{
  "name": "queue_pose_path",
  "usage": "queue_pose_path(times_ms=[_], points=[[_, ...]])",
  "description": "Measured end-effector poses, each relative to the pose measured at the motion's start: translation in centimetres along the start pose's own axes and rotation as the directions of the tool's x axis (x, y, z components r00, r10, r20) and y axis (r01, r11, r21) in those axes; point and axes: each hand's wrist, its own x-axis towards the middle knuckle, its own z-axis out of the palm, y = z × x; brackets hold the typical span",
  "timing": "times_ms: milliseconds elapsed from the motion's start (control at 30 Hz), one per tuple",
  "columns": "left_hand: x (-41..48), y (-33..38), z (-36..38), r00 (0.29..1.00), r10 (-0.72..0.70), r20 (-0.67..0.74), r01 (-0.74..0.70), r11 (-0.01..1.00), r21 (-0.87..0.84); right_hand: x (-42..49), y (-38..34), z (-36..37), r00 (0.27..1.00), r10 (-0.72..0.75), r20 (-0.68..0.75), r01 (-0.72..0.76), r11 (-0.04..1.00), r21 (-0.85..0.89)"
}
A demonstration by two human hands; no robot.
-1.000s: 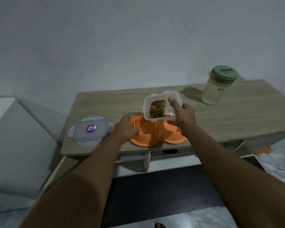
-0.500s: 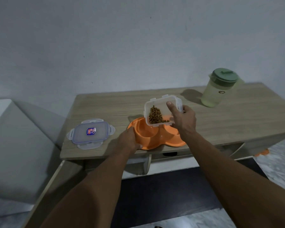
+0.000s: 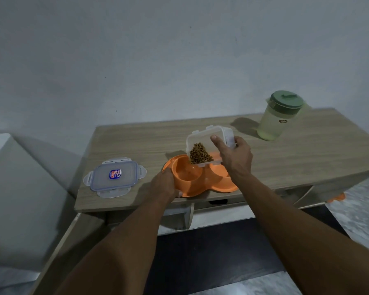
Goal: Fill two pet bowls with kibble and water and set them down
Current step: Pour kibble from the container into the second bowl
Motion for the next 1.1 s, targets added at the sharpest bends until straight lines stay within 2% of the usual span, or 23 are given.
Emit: queue_pose_path(times_ms=[267, 400, 667, 767, 867, 1100], points=[[-0.2, 0.2, -0.1, 1.0, -0.011, 0.006, 0.011, 1.0, -0.022, 0.0, -0.4, 0.3, 1.0, 0.03, 0.007, -0.03, 0.999, 0.032], [-0.2, 0.1, 0.0, 1.0, -0.012, 0.001, 0.012, 1.0, -0.007, -0.1, -0.7, 0.1, 0.998, 0.001, -0.061, -0.002, 1.0, -0.008], [0.0, 0.1, 0.1, 1.0, -0.027, 0.003, 0.027, 0.999, -0.02, -0.4, -1.3, -0.3, 0.999, -0.011, -0.046, 0.008, 0.997, -0.073], [0.0, 0.0, 0.1, 1.0, -0.016, -0.005, 0.016, 1.0, -0.002, -0.4, -1.1, -0.3, 0.998, 0.009, -0.063, -0.011, 0.999, -0.042], [0.0, 0.0, 0.2, 1.0, -0.016, -0.006, 0.016, 1.0, -0.005, -0.6, -1.3, -0.5, 0.998, -0.02, -0.052, 0.014, 0.994, -0.109], [0.1, -0.2, 0.3, 1.0, -0.011, -0.008, 0.011, 1.0, 0.005, -0.7, -1.5, -0.7, 0.998, -0.021, -0.055, 0.013, 0.99, -0.141]])
